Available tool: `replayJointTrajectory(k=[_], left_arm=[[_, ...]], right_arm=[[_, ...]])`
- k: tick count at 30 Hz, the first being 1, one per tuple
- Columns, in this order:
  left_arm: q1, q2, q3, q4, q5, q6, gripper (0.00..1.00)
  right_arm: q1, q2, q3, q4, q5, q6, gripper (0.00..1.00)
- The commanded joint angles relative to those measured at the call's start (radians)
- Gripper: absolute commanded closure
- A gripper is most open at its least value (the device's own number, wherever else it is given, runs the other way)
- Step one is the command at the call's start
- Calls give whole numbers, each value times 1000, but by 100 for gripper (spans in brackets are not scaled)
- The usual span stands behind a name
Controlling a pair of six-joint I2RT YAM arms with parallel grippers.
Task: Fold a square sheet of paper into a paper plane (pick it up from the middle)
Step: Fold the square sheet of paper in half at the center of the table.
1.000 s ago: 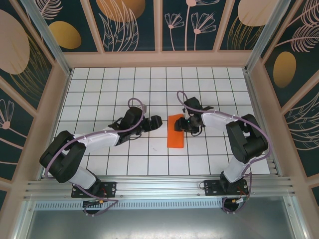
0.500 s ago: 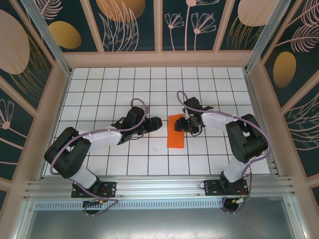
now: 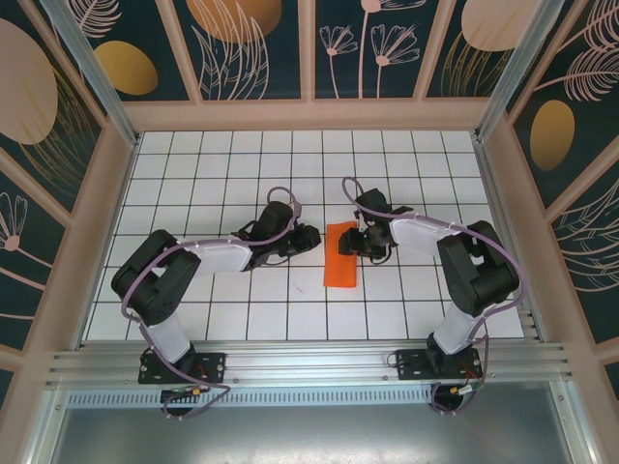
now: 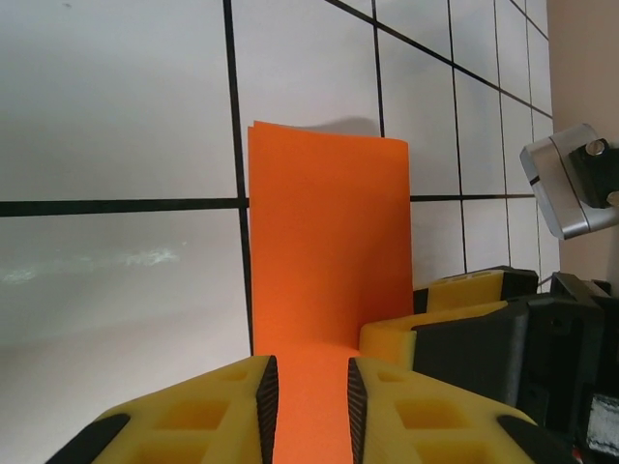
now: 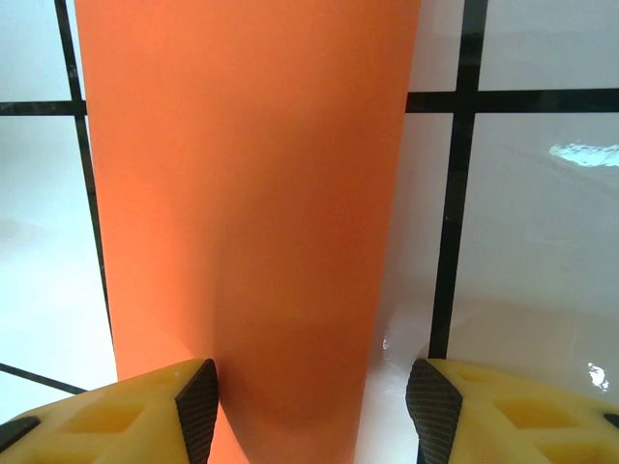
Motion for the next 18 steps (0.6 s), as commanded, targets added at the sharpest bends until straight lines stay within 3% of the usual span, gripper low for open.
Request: replayJointTrajectory(k=[1,6,18], left_arm=[[-20,45,48,1,24,-10,74],[-37,81,74,0,26,-17,73],[-55,139,113,-33,17,-24,83]], right_arm=[[0,55,-4,-34,65,6,41],[1,47,-7,-29,58,17,41],[1,50,-10,-27,62,17,41]])
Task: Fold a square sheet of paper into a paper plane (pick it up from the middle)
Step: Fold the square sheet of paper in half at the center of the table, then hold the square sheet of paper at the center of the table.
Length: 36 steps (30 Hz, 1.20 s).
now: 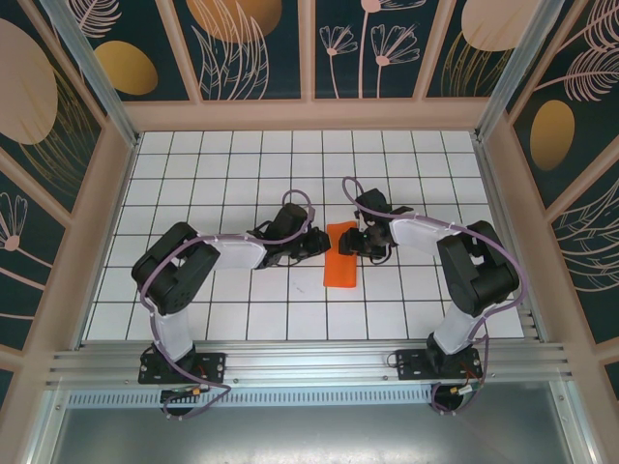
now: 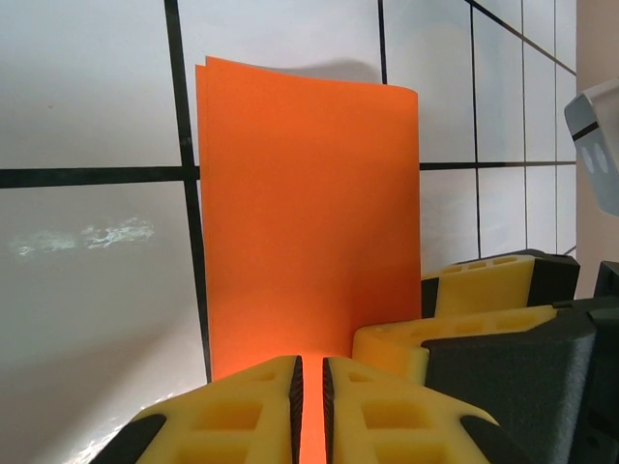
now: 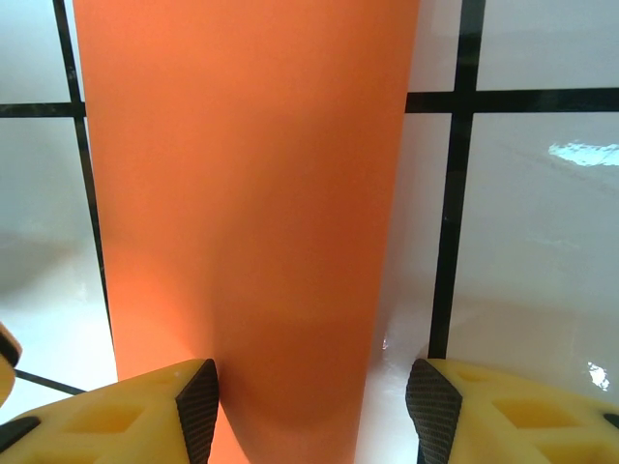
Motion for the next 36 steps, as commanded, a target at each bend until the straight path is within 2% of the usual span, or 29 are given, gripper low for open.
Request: replayJointTrajectory(k=[1,10,15,17,18,24,27,31,36], left_arm=[[-10,35,32,-33,-5,-9,83],[-20,97,136,-126,-32,10,87],[-24,93,140,-150,-54,24,88],[-24,50,109,-141,-107,17,88],[-22,13,90,-134,-138,12,85],[-9,-251,-15,-205,-404,-9,84],[8,-333,-66,-211,-466,-24,84],[17,-374,-115,-182,-476,-33,83],[16,-340,-113,-145,-408,-31,82]], right_arm=[[0,48,-12,-26,62,13,41],[1,46,-14,-24,61,14,41],[0,46,-12,-23,61,17,41],[0,44,-14,-24,62,20,41],[0,41,-16,-20,59,20,41],[0,23,-26,-9,45,20,41],[0,21,-23,-3,31,17,41],[1,21,-22,1,17,4,41],[1,22,-20,-4,-3,-24,41]])
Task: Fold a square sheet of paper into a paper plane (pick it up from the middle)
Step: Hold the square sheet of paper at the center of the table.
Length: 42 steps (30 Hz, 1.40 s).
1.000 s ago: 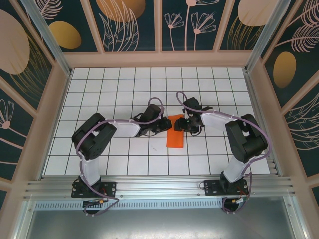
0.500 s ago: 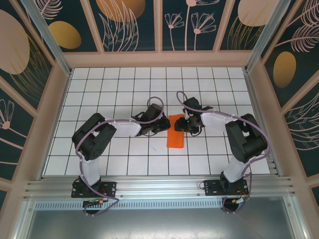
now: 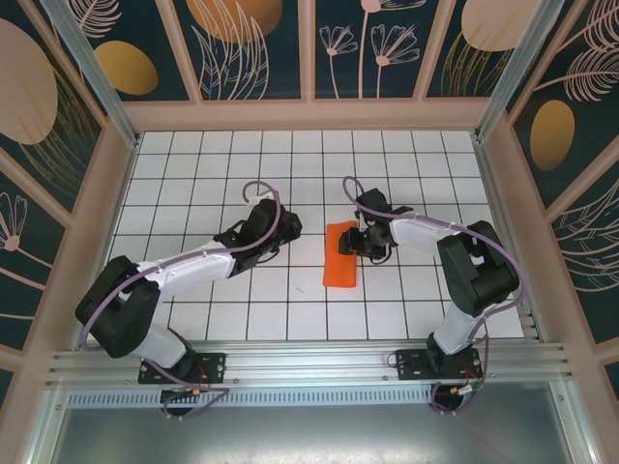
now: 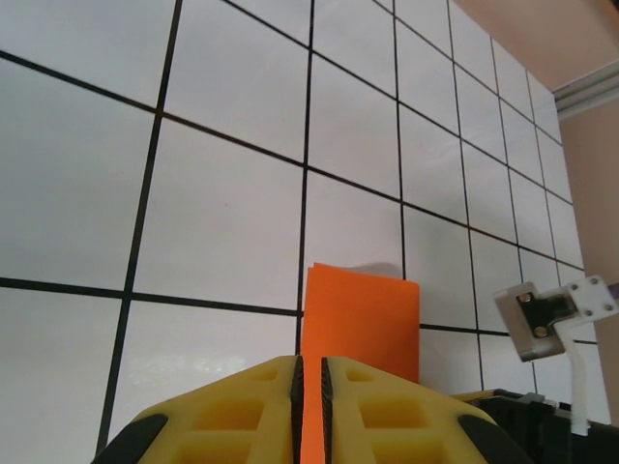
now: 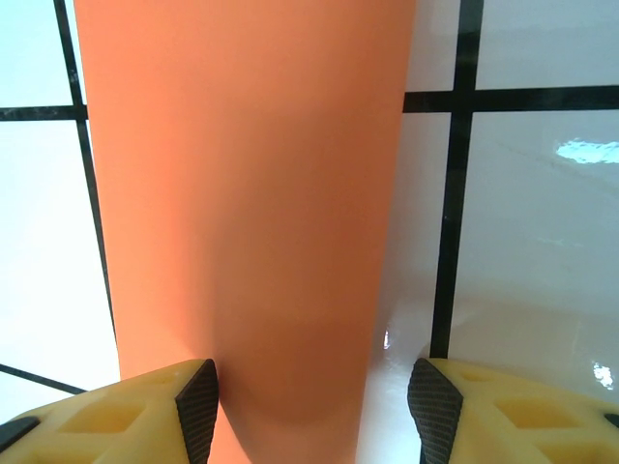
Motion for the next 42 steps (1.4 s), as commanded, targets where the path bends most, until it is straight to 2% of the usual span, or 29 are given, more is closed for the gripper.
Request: replayJointTrajectory(k=[1,22,33,42], left_arm=[[1,34,-4,39,31,-12,82],[0,141,47,91,199,11,82],[-12,292,139,106,350,16,83],[-33,401,239,53,376,13,87]], right_arm=[[0,25,-19,-9,9,-35,41],[0,53,-12,-13,19,-51,40],[0,68,-9,-26,42,-51,40],[-1,72,-7,-29,42,-47,40]])
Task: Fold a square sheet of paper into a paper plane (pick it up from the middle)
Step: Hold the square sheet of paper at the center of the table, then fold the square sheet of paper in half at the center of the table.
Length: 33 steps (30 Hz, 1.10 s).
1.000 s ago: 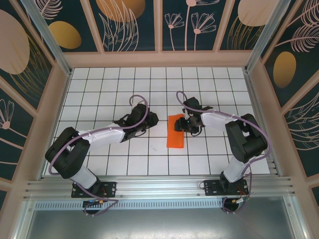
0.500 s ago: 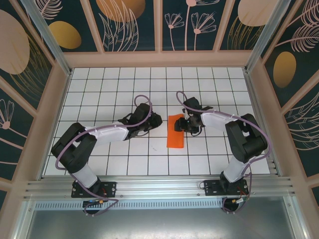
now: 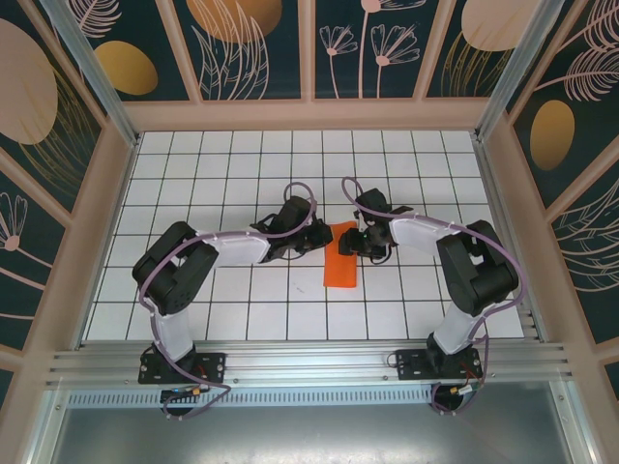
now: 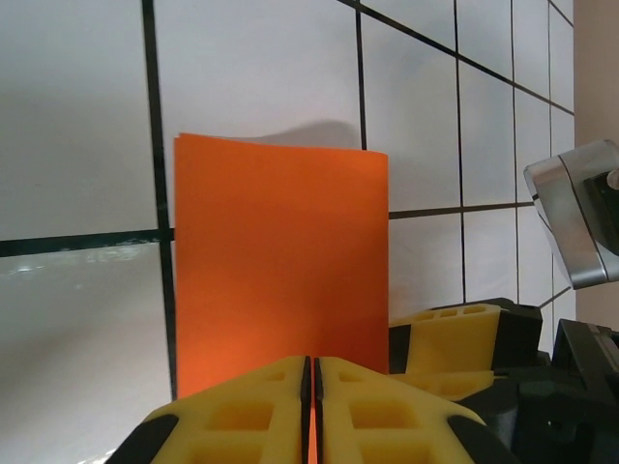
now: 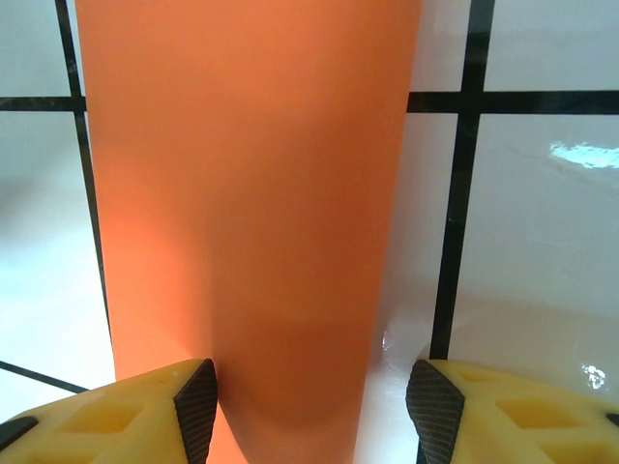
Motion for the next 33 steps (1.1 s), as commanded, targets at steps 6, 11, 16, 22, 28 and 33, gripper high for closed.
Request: replayJointTrajectory(k=[6,11,16,22,28,33], left_arm=[[-19,71,68,-94,-3,16,90],[-25,84,78,-122,-23,19,91],[-29,103,85,-123,-4,25,92],[-34,129,91,-142,-5,32,92],[-39,153,89,-169,-31,43,92],[-40,160,82,-195,-55,57,92]], right_arm=[[1,65,-11,-19,38,-22,40],[0,67,-10,-20,40,-22,40],[0,68,-6,-22,39,-22,40],[1,69,-4,-20,36,-20,40],[1,65,-5,-20,35,-19,40],[0,28,4,-7,17,-4,38]])
